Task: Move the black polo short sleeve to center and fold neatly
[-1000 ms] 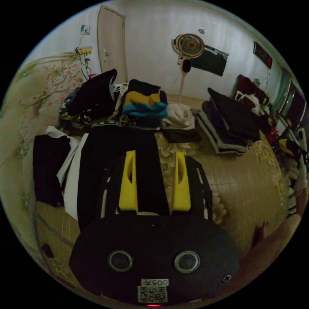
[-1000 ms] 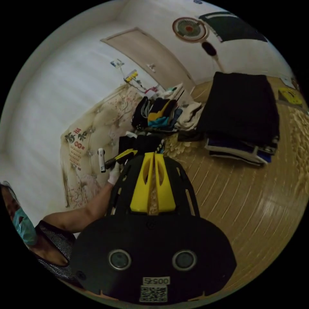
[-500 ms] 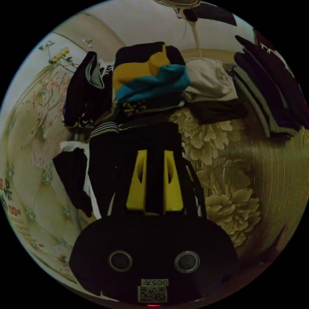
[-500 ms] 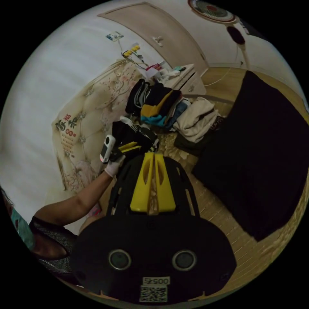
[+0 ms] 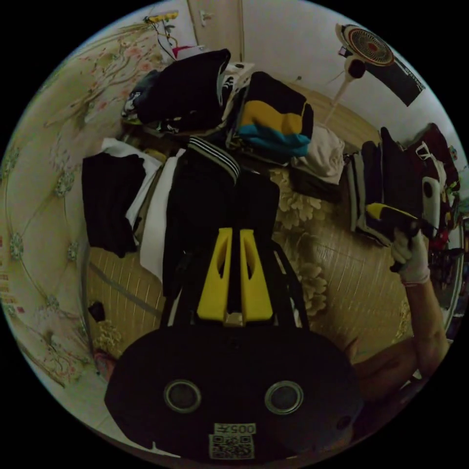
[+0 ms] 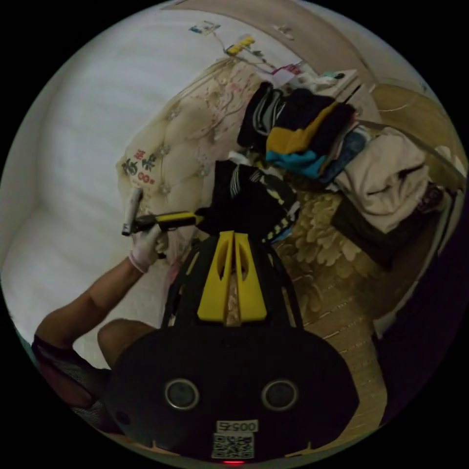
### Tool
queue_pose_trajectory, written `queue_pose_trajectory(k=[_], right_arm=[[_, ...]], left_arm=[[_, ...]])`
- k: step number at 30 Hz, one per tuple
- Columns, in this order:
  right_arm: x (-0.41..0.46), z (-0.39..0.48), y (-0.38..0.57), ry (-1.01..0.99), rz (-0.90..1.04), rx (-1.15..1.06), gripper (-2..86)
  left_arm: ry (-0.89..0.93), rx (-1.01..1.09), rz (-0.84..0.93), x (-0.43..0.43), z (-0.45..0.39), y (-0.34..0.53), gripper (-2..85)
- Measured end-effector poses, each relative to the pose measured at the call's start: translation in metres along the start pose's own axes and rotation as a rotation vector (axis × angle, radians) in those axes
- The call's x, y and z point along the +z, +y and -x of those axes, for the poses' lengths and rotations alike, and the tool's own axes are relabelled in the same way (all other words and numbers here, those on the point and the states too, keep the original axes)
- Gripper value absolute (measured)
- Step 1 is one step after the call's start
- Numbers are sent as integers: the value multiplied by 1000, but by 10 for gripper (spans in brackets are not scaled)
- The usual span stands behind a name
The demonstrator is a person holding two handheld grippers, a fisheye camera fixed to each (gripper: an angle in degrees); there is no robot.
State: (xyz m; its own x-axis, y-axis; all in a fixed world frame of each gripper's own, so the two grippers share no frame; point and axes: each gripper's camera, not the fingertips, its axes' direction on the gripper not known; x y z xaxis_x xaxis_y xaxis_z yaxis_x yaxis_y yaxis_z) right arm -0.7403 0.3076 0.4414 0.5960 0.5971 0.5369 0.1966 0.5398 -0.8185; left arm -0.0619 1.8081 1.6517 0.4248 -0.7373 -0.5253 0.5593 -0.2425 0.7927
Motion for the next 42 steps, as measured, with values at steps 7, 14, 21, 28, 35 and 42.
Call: queue_pose_trajectory(k=[7, 14, 21, 28, 35, 42], right_arm=[[39, 4, -23, 111, 32, -47, -9], [101, 30, -66, 144, 42, -12, 39], [165, 50, -105, 185, 89, 70, 121], [200, 70, -90, 205, 125, 118, 12], [106, 128, -15, -83, -241, 15, -7], [-7, 225, 80, -35, -485, -136, -8]], left_arm=[[248, 35, -234, -19, 84, 73, 41], [451, 58, -389, -11, 165, 153, 40], [622, 69, -475, -8, 218, 216, 40], [661, 127, -513, -22, 256, 268, 41], [950, 270, -629, -34, 289, 298, 41], [1191, 523, -788, -81, 276, 300, 39]])
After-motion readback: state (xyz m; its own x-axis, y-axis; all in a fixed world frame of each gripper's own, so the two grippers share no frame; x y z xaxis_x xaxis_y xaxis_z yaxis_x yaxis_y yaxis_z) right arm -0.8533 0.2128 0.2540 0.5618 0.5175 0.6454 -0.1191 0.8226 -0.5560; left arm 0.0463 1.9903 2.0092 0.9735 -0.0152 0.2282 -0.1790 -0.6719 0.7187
